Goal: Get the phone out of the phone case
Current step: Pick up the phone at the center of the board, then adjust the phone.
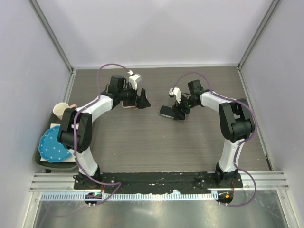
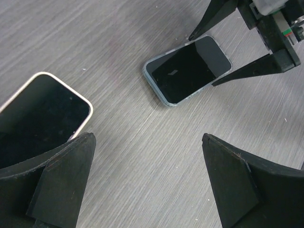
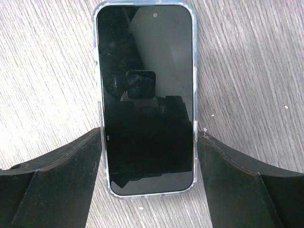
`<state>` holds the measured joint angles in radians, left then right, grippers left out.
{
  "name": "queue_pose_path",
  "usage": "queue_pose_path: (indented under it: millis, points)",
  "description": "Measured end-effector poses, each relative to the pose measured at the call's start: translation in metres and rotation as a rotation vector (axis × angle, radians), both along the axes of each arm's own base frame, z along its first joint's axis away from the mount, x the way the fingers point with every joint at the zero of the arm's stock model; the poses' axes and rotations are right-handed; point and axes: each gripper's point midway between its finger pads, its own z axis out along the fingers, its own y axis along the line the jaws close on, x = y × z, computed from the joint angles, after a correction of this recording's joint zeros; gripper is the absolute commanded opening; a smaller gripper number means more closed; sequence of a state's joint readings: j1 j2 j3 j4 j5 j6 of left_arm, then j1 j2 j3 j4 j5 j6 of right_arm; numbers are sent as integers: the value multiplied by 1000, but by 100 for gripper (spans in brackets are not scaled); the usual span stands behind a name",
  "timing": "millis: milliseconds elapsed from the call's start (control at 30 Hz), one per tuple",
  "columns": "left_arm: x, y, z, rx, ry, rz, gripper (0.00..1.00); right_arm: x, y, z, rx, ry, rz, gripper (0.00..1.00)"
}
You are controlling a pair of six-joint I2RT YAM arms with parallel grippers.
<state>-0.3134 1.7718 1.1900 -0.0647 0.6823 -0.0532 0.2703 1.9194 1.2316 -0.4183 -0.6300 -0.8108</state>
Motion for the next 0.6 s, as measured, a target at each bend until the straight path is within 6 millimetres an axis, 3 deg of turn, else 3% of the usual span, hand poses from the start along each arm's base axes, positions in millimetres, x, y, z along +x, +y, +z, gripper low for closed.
queue_pose_path:
  millis: [333,600]
  points:
    - [-17,-27,-37,-23,167,-27,100,-12,1,1,12,25,-10,39]
    - [-15,-37,-54,-47,263,1,100,-20,3,2,27,29,1,38]
